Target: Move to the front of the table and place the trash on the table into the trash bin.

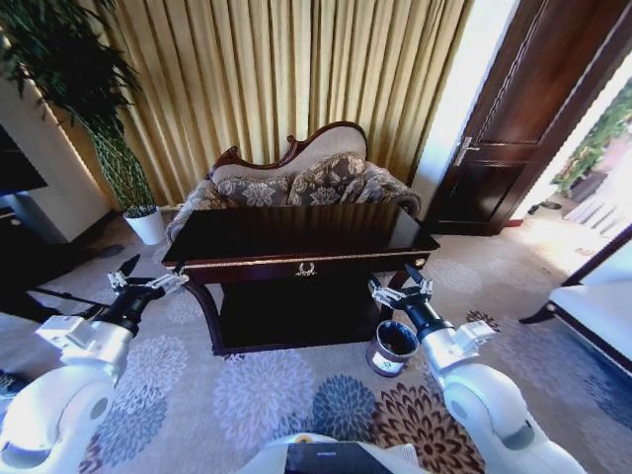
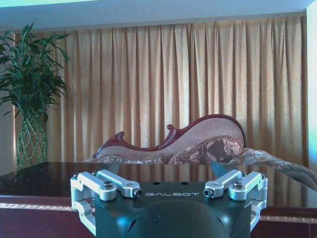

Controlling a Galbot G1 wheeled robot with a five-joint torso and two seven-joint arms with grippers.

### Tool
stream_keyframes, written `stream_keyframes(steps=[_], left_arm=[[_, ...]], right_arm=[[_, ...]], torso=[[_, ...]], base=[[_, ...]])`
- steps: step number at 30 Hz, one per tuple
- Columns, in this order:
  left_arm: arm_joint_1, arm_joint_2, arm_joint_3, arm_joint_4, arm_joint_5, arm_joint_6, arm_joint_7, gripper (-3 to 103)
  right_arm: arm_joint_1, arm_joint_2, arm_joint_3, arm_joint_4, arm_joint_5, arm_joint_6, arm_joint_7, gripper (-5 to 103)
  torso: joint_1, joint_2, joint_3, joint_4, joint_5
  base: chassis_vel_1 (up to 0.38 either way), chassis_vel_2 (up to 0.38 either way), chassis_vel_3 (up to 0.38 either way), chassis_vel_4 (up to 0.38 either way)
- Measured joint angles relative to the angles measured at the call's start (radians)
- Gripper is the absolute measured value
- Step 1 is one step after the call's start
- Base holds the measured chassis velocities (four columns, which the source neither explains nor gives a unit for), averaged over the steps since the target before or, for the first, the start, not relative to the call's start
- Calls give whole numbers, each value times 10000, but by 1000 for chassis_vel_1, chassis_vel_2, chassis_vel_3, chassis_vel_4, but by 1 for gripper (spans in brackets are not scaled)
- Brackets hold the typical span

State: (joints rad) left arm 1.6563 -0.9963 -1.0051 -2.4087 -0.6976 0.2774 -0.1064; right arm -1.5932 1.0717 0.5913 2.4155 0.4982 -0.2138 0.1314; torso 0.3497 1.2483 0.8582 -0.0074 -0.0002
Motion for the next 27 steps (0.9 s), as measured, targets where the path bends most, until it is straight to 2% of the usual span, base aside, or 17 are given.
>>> stream_keyframes(steps=[17, 22, 27], left_arm=[[154, -37, 2, -132, 1, -55, 72, 100], [232, -79, 5, -165, 19, -73, 85, 100], [274, -83, -18, -188, 24, -104, 96, 100]], right_arm=[[-279, 110, 49, 256, -190, 21, 12, 100], [-337, 141, 48, 313, -232, 31, 13, 100], [-367, 152, 74, 344, -253, 37, 16, 100]], torso=[[-2, 1, 0, -3, 0], [-5, 2, -1, 4, -2], [1, -1, 2, -5, 3]], base=[[176, -181, -179, 180], [222, -189, -198, 193], [175, -192, -202, 165]])
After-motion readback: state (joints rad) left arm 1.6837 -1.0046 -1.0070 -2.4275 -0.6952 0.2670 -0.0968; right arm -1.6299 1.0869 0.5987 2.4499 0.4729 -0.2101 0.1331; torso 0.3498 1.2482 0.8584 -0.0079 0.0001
